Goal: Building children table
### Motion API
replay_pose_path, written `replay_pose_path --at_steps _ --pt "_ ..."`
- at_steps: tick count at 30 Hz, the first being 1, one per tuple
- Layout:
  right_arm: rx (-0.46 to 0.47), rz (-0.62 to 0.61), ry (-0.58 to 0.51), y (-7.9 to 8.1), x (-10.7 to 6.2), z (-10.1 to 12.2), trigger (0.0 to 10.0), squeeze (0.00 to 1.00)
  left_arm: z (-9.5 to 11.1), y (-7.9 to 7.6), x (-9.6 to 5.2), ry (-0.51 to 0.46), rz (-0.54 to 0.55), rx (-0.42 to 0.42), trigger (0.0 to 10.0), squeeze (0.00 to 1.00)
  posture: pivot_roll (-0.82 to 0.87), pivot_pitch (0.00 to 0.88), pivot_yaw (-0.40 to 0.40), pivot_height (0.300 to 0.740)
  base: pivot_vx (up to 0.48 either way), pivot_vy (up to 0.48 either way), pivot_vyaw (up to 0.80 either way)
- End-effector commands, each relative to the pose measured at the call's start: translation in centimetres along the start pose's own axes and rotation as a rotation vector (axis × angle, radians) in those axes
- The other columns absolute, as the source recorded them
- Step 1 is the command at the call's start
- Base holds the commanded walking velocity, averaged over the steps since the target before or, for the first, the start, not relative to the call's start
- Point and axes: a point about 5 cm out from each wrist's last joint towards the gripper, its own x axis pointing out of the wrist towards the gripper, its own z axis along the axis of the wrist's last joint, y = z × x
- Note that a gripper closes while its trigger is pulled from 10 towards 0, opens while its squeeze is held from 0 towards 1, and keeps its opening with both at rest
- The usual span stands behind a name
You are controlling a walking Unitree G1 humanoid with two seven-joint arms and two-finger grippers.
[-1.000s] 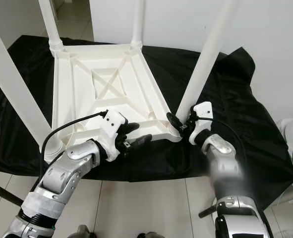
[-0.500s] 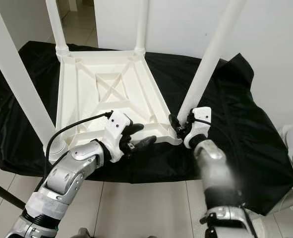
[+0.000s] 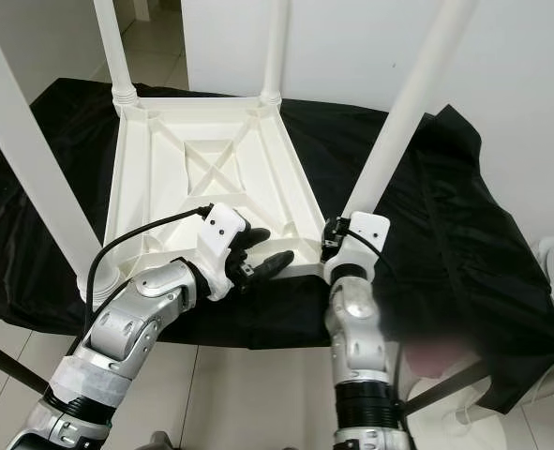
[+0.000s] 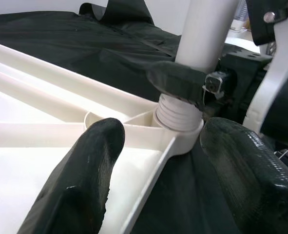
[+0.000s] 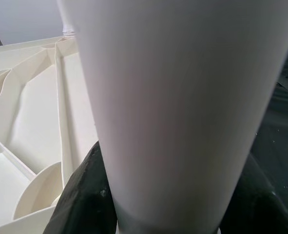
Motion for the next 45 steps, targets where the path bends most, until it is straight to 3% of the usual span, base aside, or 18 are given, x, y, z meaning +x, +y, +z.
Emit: replay_pose_path --at_steps 1,3,4,6,7,15,16,25,26,27,30,40,41,44,45 --pt "0.068 -0.006 0.003 -0.3 -0.2 0.3 10.0 0.00 0.1 0.0 0.2 -0.007 0.008 -0.007 10.0 0.00 -0.03 0.040 -0.028 0.740 0.000 0.000 0.00" --pt "0.068 -0.002 -0.009 -0.4 -0.1 0.7 10.0 0.00 0.1 0.0 0.2 -0.007 0.007 -0.004 10.0 0.00 -0.03 0.046 -0.027 0.740 0.000 0.000 0.00" --pt "0.070 -0.001 -0.016 -0.5 -0.1 0.8 10.0 0.39 0.1 0.1 0.2 -0.006 0.006 -0.001 10.0 0.00 -0.03 0.046 -0.027 0.740 0.000 0.000 0.00" --pt "0.054 -0.004 -0.025 -0.5 -0.2 1.0 10.0 0.39 0.1 0.1 0.2 -0.006 0.006 -0.001 10.0 0.00 -0.03 0.049 -0.025 0.740 0.000 0.000 0.00" --pt "0.051 0.000 -0.034 -0.6 -0.3 1.2 10.0 1.00 0.1 0.2 0.2 -0.005 0.008 -0.001 10.0 0.00 -0.04 0.051 -0.022 0.740 0.000 0.000 0.00" --pt "0.043 0.101 -0.103 -1.5 -0.5 2.1 10.0 1.00 0.1 -0.1 0.3 -0.012 0.001 -0.008 10.0 0.00 -0.05 0.058 -0.019 0.740 0.000 0.000 0.00" --pt "0.007 0.175 -0.096 -2.6 -0.4 2.0 10.0 0.00 0.1 -0.3 0.4 -0.012 -0.008 -0.001 10.0 0.00 -0.05 0.056 -0.019 0.740 0.000 0.000 0.00" --pt "-0.032 0.280 -0.078 -3.7 -0.3 1.9 10.0 0.00 0.1 -0.4 0.4 -0.013 -0.010 0.002 10.0 0.00 -0.05 0.050 -0.020 0.740 0.000 0.000 0.00" --pt "-0.059 0.341 -0.078 -4.0 0.0 2.0 10.0 0.00 0.1 -0.3 0.5 -0.015 -0.010 0.005 10.0 0.00 -0.05 0.046 -0.022 0.740 0.000 0.000 0.00" --pt "-0.059 0.341 -0.078 -4.0 0.0 2.0 10.0 0.00 0.1 -0.3 0.5 -0.015 -0.010 0.005 10.0 0.00 -0.05 0.046 -0.022 0.740 0.000 0.000 0.00" --pt "-0.135 0.514 -0.049 -3.9 0.6 1.5 10.0 0.00 0.1 -0.5 0.6 -0.014 -0.026 0.012 10.0 0.00 -0.04 0.039 -0.023 0.740 0.000 0.000 0.00" --pt "-0.171 0.686 0.015 -2.9 1.6 0.0 10.0 0.00 -1.5 -1.1 0.0 0.033 -0.079 0.094 10.0 0.00 -0.04 0.020 -0.023 0.740 0.000 0.000 0.00" --pt "-0.176 0.707 0.020 -2.9 1.8 0.0 4.7 0.00 -1.7 -1.1 -0.1 0.041 -0.083 0.090 10.0 0.00 -0.03 0.015 -0.028 0.740 0.000 0.000 0.00" --pt "-0.179 0.721 0.023 -2.9 2.0 0.0 4.7 0.00 -1.8 -1.0 -0.1 0.047 -0.086 0.088 10.0 0.00 -0.03 0.015 -0.028 0.740 0.000 0.000 0.00" --pt "-0.179 0.726 0.025 -2.9 2.2 0.0 0.0 0.00 -1.8 -0.9 -0.1 0.053 -0.078 0.094 10.0 0.00 -0.03 0.013 -0.030 0.740 0.000 0.000 0.00"
